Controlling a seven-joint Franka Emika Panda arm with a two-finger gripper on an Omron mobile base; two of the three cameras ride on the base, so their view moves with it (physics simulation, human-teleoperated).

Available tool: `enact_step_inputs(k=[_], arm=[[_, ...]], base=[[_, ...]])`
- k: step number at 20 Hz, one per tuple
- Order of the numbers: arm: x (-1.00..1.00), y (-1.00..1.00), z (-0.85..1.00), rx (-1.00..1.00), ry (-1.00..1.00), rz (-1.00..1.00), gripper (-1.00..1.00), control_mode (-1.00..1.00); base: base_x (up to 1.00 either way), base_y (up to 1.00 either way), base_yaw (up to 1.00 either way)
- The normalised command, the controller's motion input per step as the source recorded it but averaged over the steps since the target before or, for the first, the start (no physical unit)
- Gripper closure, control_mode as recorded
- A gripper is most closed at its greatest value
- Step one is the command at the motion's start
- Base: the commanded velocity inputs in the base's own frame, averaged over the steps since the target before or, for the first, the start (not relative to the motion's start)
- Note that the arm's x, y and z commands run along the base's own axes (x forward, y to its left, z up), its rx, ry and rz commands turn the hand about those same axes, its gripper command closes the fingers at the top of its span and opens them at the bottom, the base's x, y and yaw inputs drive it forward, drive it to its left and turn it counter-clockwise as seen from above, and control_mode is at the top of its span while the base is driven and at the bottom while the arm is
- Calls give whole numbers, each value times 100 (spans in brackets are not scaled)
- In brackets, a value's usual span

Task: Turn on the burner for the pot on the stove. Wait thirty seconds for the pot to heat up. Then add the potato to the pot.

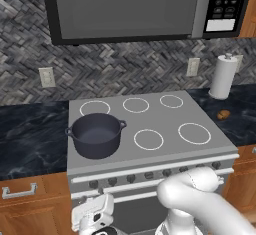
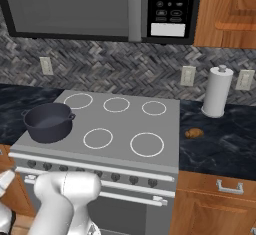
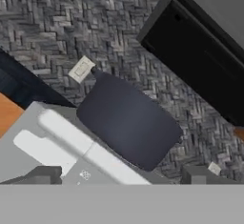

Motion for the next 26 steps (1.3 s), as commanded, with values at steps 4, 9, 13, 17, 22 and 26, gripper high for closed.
enact_step_inputs(k=[4, 9, 13, 17, 22, 26], arm=[[-9, -4, 91, 8, 0, 0, -100, -100], [-8, -13, 82, 11, 1, 0, -100, -100], [0, -20, 68, 13, 4, 0, -100, -100], [0, -34, 64, 18, 8, 0, -100, -100], [0, -59, 60, 33, 5, 0, -100, -100], [7, -60, 55, 38, 17, 0, -100, -100]], base=[[0, 0, 0], [0, 0, 0], [0, 0, 0], [0, 0, 0], [0, 0, 0], [0, 0, 0]])
